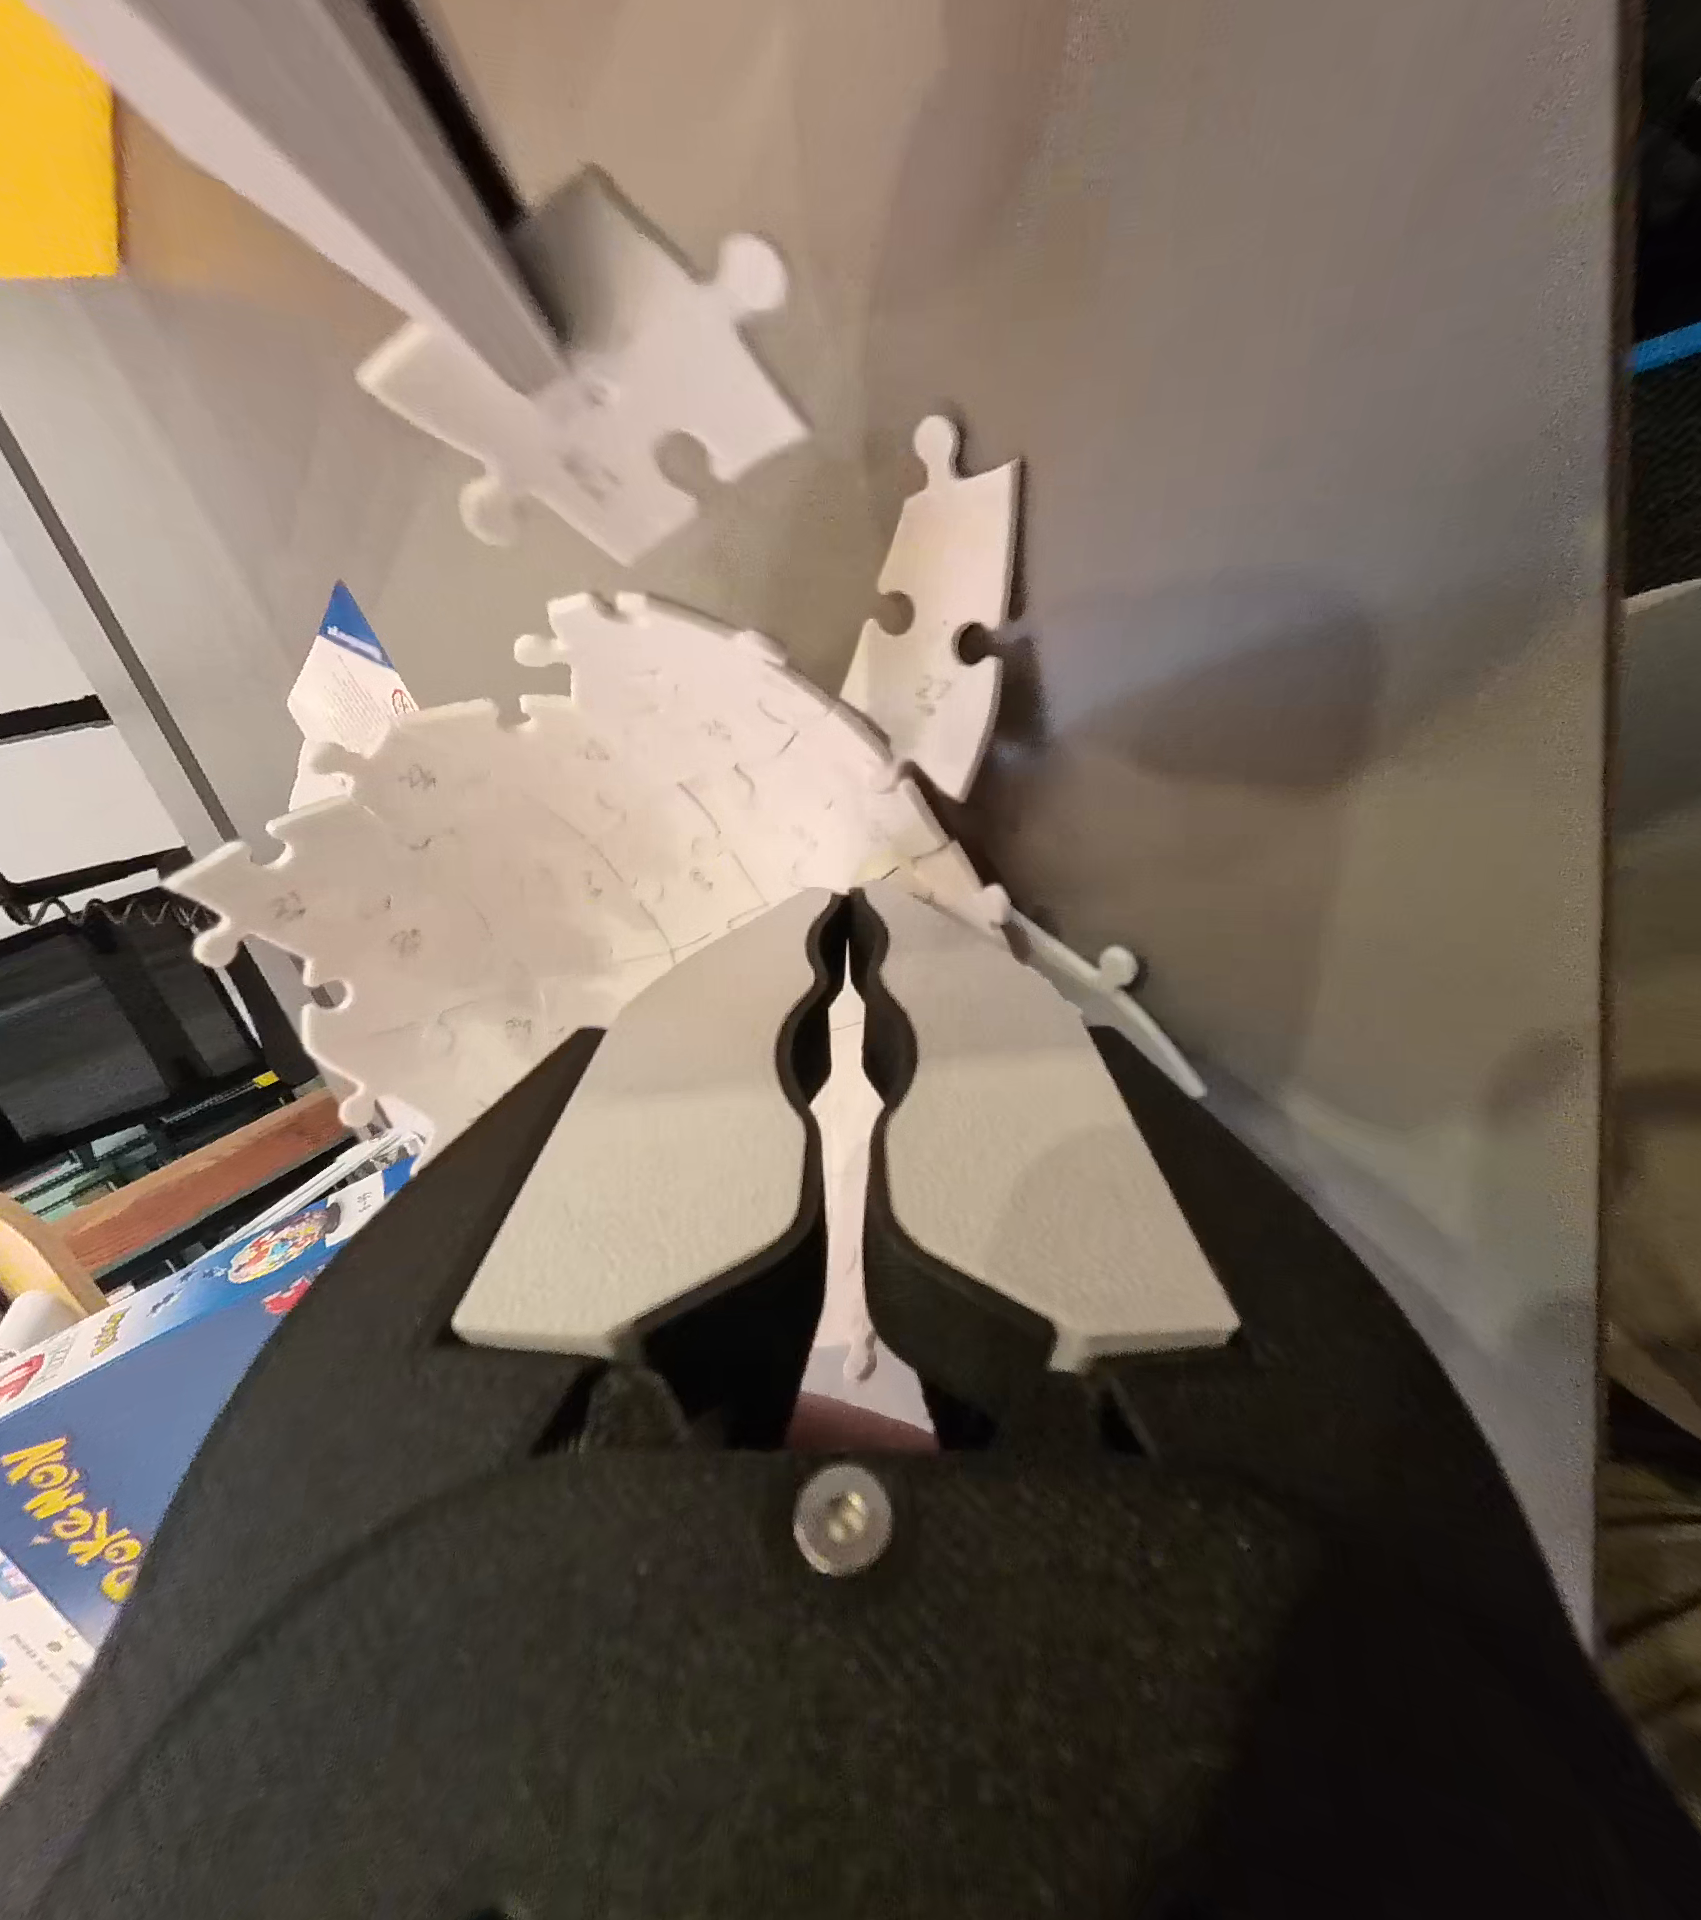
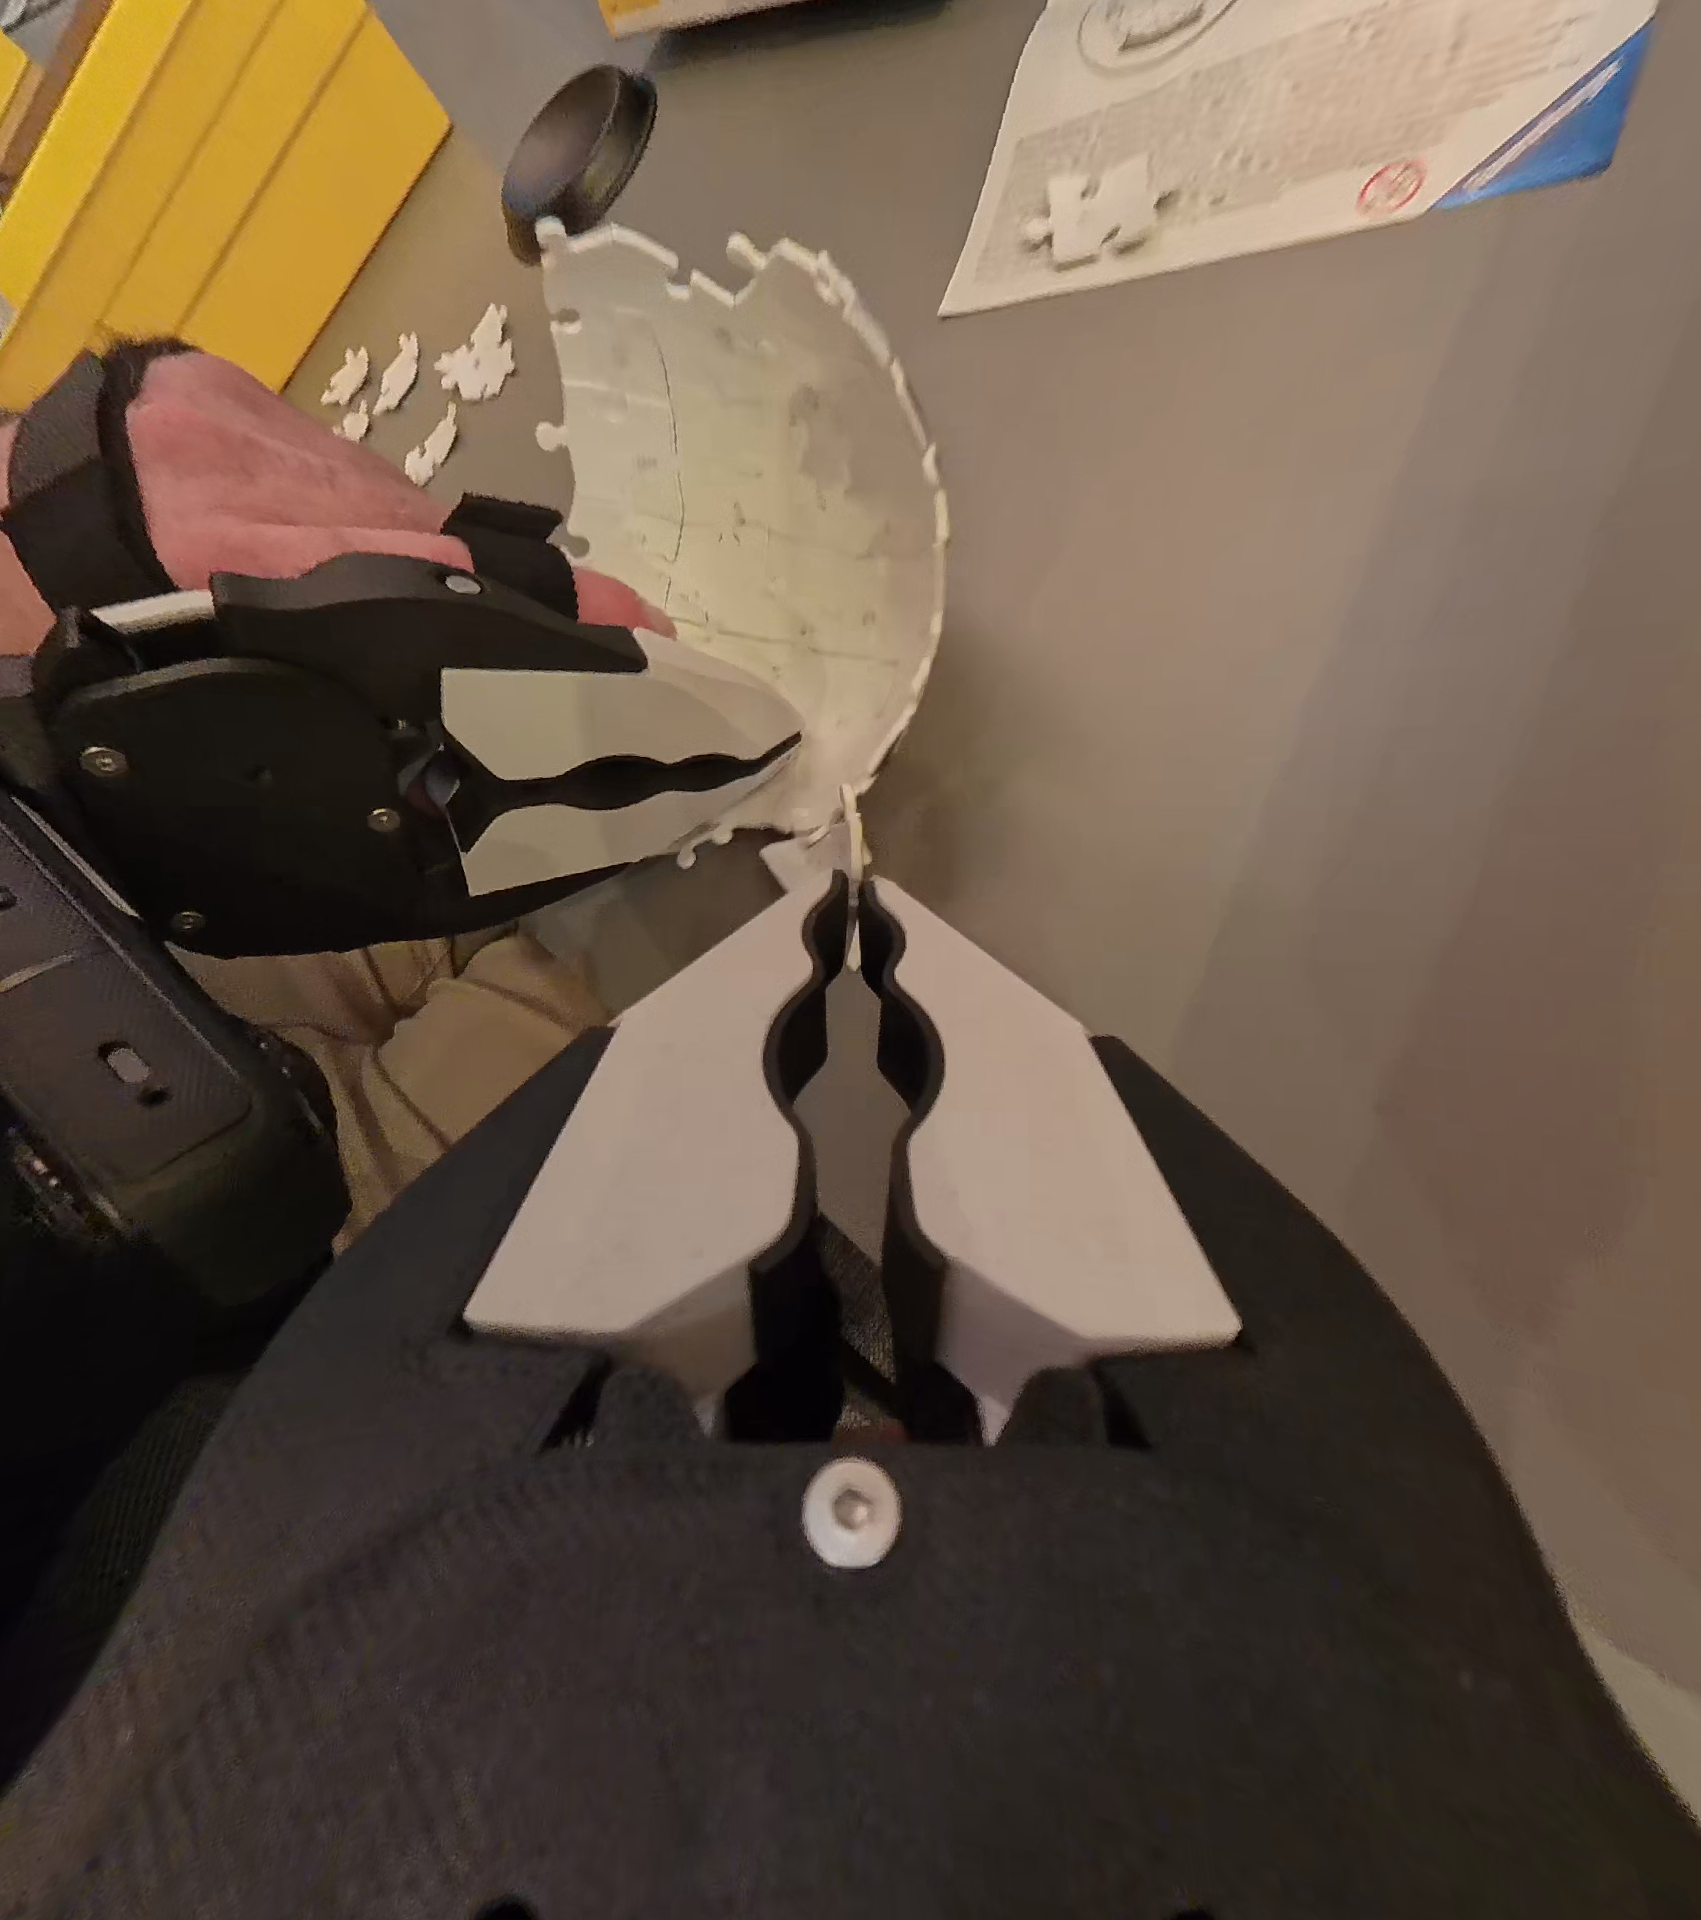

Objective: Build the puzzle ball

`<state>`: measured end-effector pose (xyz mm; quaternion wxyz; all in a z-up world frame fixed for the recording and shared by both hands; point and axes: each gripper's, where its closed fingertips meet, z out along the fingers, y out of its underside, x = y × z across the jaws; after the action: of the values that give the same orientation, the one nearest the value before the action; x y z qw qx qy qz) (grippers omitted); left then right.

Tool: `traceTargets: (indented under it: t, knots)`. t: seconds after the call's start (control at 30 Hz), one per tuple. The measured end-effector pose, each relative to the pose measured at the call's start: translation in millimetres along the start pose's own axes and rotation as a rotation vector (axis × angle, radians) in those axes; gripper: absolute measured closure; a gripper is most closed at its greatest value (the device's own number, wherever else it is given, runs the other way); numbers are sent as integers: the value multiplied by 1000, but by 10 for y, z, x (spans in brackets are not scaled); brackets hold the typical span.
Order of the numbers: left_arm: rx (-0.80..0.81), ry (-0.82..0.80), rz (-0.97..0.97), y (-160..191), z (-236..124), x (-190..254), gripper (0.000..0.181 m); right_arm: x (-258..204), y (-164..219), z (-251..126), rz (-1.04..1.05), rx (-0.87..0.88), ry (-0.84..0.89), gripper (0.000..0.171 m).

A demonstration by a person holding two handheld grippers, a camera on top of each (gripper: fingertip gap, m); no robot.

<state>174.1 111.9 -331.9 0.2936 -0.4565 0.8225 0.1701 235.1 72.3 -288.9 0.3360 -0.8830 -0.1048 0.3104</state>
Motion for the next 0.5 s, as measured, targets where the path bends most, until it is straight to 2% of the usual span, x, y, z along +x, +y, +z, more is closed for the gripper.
traceTargets:
  t: [0.3,0.5]
  knots:
    - [-9,5,-22,137,31,-39,181,73,-132,-5,-28,17,31,171]
    - [43,-14,-136,150,6,-64,181,22,-197,-34,-37,34,49,171]
